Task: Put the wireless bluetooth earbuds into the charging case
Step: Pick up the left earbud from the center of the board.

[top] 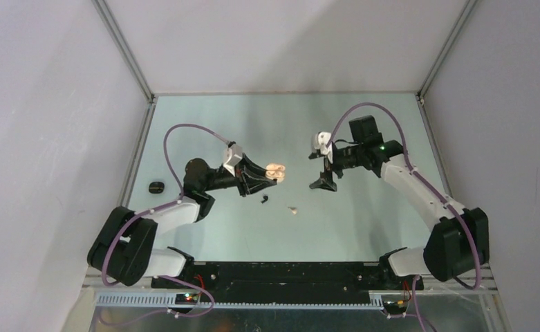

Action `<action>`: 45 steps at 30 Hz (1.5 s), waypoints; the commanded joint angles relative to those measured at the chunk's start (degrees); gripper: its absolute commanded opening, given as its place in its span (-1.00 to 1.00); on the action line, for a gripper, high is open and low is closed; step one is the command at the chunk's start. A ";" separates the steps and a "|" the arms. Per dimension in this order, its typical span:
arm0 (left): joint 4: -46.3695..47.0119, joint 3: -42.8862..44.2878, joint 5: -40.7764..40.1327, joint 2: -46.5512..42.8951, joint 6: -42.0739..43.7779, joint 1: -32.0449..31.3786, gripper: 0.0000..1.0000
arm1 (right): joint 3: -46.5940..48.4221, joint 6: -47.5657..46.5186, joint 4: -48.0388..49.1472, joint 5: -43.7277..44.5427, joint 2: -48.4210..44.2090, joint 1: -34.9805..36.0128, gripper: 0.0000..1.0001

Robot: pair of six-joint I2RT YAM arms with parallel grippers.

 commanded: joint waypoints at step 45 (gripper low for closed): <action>12.34 0.49 1.93 -7.04 -7.70 12.20 -1.00 | -25.56 -24.45 26.67 27.68 13.96 23.24 -0.09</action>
